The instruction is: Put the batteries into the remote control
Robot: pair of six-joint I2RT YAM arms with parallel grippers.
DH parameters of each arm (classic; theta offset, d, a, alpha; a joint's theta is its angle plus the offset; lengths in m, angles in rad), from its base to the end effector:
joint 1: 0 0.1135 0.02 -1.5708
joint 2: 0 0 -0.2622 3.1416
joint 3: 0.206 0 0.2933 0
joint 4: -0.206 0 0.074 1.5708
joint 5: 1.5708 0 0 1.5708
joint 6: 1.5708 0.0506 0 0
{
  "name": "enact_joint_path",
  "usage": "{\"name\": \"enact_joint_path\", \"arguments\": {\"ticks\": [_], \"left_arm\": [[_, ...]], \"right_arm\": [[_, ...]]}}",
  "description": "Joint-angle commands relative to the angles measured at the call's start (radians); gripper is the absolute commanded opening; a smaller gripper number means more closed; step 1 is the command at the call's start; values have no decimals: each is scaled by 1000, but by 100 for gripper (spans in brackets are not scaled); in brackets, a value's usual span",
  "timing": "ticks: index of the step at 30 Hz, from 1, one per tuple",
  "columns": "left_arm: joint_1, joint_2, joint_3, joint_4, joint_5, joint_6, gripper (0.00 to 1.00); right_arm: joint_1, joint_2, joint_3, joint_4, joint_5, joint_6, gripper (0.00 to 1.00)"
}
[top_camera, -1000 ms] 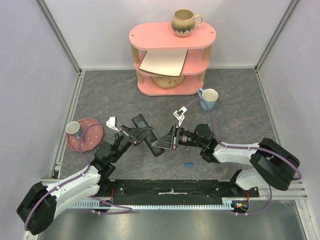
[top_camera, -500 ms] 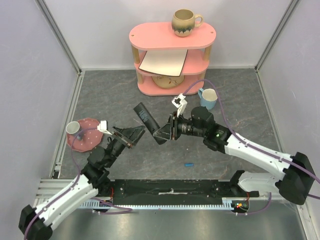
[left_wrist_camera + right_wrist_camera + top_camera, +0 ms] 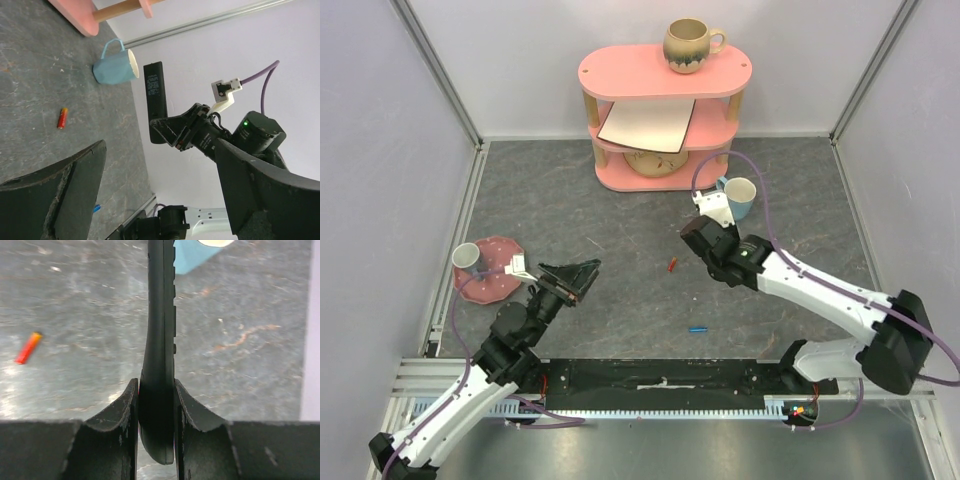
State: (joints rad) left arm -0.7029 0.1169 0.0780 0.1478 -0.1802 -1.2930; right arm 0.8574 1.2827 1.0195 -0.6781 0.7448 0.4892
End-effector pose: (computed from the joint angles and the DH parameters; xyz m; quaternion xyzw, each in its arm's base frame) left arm 0.1370 -0.1042 0.2063 -0.2574 0.6167 -0.5906 0.4524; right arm 0.2247 0.2073 0.2582 -0.0514 0.8914 -0.0907 0.4412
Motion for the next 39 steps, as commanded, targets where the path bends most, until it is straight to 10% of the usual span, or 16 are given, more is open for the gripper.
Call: {"name": "enact_joint_path", "arguments": {"ticks": [1,18,31,39], "left_arm": [[2,13,23,-50,-8,40,93],[2,79,-7,-31,127,55,89],[2,49,-17,-37,165,75,91],[2,67,42,-142,113,133,93]], "right_arm": [[3,104,23,-96,185,31,0],[2,480,18,-26,12,-49,2],[3,457,8,37,-180,-61,75],[3,212,19,44,-255,-23,89]]}}
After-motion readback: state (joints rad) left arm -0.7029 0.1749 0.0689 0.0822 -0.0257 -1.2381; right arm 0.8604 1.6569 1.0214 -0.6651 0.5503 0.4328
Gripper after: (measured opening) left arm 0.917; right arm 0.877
